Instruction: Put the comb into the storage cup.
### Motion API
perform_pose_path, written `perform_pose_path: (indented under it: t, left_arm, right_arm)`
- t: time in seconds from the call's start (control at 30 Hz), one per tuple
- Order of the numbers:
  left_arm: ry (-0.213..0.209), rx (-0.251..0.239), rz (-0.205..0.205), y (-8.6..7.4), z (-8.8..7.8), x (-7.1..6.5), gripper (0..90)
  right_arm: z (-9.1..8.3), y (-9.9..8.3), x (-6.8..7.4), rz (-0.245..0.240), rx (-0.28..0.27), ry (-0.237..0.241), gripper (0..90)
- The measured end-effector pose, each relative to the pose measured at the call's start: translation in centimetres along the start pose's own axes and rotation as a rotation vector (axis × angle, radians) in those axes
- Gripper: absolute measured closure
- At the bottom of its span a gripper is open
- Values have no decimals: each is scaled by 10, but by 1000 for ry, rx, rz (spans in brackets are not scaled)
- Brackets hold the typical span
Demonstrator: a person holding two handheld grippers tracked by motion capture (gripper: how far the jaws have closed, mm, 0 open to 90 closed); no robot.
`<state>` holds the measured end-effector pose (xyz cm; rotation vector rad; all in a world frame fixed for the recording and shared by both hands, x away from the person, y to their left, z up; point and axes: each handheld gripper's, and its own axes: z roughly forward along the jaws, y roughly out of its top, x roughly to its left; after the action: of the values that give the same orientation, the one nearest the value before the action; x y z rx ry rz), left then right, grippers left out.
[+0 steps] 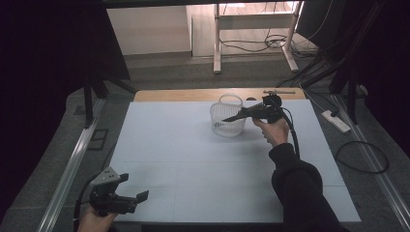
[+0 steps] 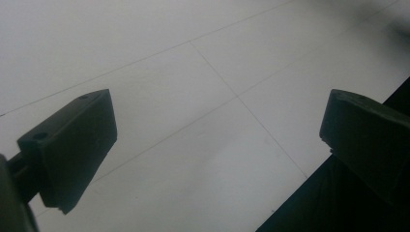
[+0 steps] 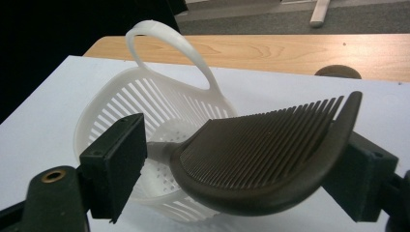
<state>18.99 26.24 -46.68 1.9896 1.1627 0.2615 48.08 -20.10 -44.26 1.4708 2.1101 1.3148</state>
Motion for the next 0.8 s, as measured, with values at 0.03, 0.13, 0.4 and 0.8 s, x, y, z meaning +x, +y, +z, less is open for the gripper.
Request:
perform_pose_path:
  t: [0.03,0.13,0.4,0.8]
  left_arm:
    - [0,0,0,0,0,0,7]
    - [0,0,0,0,0,0,7]
    - [1,0,1,0,0,0,7]
    - [1,-3,0,0,0,0,6]
  right_arm:
    - [-1,0,0,-4,2,-1,158]
    - [-2,1,1,-16,-1,2,148]
    - [-10,4,3,-43,0,21,116]
    - [-20,6,4,-71,16,34,94]
